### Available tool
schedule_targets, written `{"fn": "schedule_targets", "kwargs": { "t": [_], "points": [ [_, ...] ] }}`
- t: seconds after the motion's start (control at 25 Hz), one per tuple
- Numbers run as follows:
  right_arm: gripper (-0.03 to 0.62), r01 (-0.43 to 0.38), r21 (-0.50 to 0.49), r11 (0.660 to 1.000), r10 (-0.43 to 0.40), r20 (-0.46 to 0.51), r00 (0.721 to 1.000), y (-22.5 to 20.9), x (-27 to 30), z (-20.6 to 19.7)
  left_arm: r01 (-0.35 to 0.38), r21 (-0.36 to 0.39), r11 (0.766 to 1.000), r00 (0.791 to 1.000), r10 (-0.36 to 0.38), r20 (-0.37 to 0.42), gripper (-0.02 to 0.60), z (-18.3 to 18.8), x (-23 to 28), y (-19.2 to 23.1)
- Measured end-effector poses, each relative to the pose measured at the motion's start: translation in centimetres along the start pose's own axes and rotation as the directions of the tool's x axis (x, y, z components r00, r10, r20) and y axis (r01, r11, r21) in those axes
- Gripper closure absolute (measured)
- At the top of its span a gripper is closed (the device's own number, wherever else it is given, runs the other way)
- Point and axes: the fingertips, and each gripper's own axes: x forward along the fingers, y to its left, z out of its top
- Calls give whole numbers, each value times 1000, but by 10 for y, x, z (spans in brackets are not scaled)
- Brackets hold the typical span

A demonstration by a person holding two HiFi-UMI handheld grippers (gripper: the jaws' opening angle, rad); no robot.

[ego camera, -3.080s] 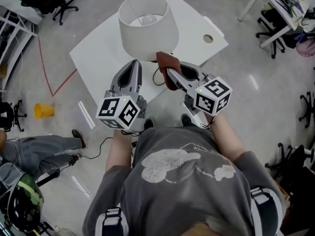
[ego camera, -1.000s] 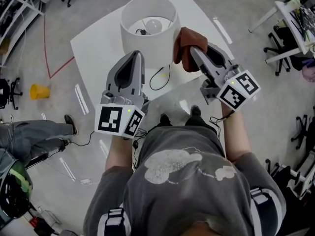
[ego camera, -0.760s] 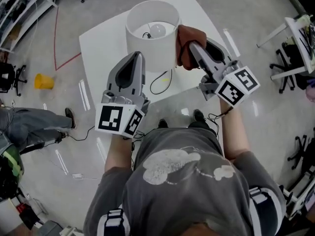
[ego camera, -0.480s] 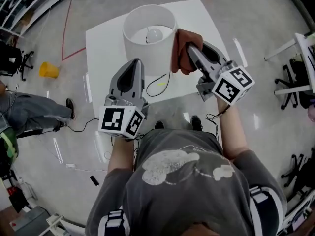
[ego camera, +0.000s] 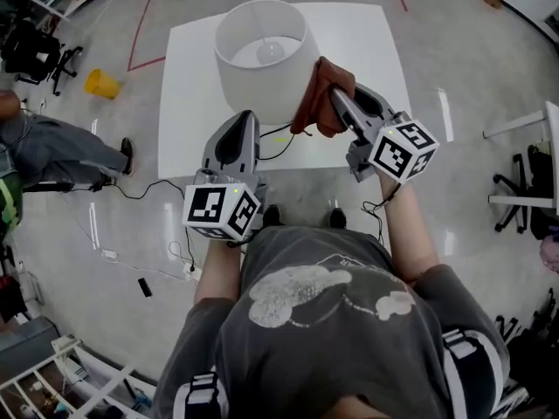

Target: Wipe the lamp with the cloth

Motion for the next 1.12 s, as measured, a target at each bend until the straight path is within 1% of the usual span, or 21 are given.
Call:
{"fn": "schedule_targets", "kwargs": {
  "t": [0.28, 0.44, 0.6, 0.72, 0.84, 0.96, 1.12],
  "points": [
    [508, -30, 46, 998, 36, -118, 992, -24, 9, -38, -112, -20, 994, 993, 111, -31, 574, -13, -9, 5],
    [508, -47, 50, 998, 54, -160, 986, -35, -13, -49, -171, -35, 985, 985, 169, -36, 574, -24, -22, -17],
    [508, -81, 42, 996, 87, -169, 982, -36, -32, -48, -192, -44, 980, 981, 190, -35, 574, -35, -26, -40],
    [508, -109, 21, 994, 111, -158, 981, -37, -41, -38, -191, -40, 981, 982, 191, -15, 574, -35, -20, -55],
    [508, -130, -15, 991, 127, -126, 984, -33, -44, -15, -178, -33, 983, 984, 179, 12, 574, -24, -13, -63],
    [508, -155, -44, 987, 152, -70, 986, -19, -38, 16, -162, -9, 987, 985, 163, 53, 574, -1, -7, -63],
    [508, -186, -93, 978, 187, 1, 982, 4, -21, 59, -154, 29, 988, 981, 150, 124, 574, 39, 2, -49]
  ]
}}
